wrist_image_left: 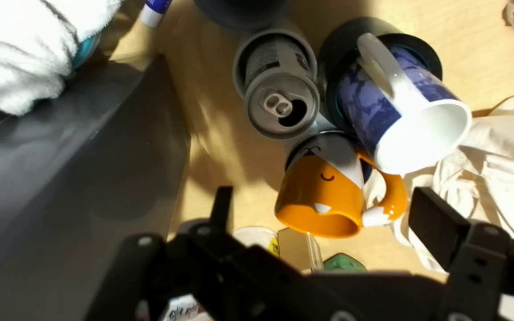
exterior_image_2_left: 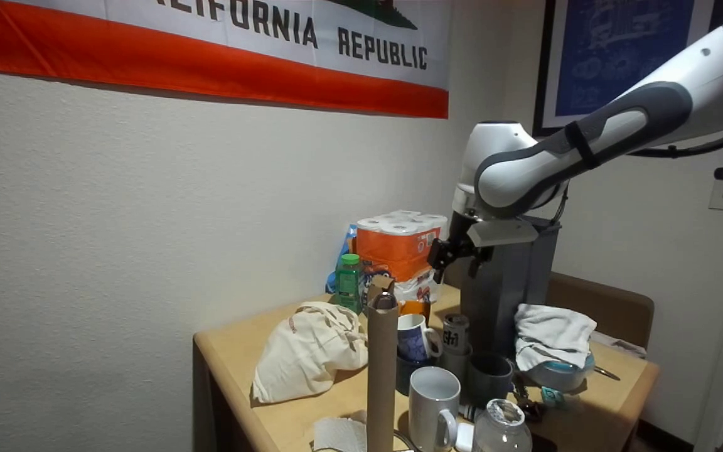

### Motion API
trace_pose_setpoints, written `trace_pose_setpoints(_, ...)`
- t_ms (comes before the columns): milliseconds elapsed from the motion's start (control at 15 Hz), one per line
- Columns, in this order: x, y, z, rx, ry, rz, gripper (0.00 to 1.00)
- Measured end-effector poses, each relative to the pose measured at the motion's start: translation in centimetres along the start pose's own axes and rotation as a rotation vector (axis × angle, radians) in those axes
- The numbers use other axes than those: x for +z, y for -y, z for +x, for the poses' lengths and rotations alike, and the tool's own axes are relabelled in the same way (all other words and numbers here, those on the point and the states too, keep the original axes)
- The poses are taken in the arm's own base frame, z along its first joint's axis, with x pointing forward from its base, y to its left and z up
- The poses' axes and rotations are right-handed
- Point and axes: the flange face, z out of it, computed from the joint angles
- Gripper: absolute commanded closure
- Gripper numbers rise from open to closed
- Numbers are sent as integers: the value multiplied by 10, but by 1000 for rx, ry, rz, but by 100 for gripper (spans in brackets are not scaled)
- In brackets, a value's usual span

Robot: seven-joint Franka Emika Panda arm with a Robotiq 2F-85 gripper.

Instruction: Remove the can from the grey bin then put it in the white mug cup

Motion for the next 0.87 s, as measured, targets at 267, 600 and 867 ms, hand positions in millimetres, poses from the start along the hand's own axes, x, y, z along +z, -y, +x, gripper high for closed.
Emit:
trace_pose_setpoints(267,-75,15,0,-23,43,-10,0)
trace_pose_setpoints(600,-147,25,-14,-48,146,-38,0)
trace_pose_setpoints(867,-165,30,-26,-62,213,-58,0)
